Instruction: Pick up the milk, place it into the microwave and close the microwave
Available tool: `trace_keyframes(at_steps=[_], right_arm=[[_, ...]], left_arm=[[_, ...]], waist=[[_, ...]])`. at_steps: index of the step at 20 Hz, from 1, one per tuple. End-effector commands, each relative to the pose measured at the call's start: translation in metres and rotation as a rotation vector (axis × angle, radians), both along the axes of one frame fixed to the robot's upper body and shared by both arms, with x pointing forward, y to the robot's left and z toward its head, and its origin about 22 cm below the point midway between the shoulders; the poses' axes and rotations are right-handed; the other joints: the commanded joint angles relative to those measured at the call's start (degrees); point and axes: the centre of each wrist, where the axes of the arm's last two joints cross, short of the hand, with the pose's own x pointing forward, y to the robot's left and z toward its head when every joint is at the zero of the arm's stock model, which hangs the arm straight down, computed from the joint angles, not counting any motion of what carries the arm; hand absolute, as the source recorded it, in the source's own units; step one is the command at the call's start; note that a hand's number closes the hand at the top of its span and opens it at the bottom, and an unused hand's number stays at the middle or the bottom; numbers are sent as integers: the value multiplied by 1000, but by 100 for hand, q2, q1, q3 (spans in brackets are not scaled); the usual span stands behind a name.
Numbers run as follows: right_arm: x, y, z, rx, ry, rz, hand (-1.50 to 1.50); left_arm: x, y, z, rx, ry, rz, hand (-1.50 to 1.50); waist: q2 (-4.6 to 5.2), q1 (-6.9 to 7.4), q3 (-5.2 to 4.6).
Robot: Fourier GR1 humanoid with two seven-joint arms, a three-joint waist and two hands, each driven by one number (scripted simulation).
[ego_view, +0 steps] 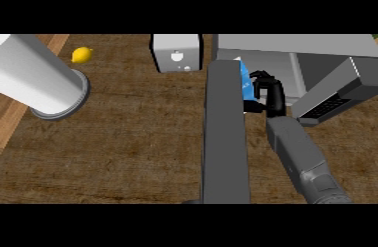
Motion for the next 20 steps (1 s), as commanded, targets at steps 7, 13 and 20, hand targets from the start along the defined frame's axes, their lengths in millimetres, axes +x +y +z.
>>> trace_keyframes(at_steps=[7, 13, 20], right_arm=[[9, -26, 8, -173, -47, -49, 150], [21, -20, 25, -285, -130, -96, 150], [41, -20, 57, -163, -230, -149, 150]], left_arm=[[6, 2, -2, 8, -1, -30, -150], [9, 4, -5, 1, -6, -52, -150], [12, 11, -8, 0, -6, -50, -150]], waist=[[112, 188, 17], [146, 315, 17], [184, 369, 22]])
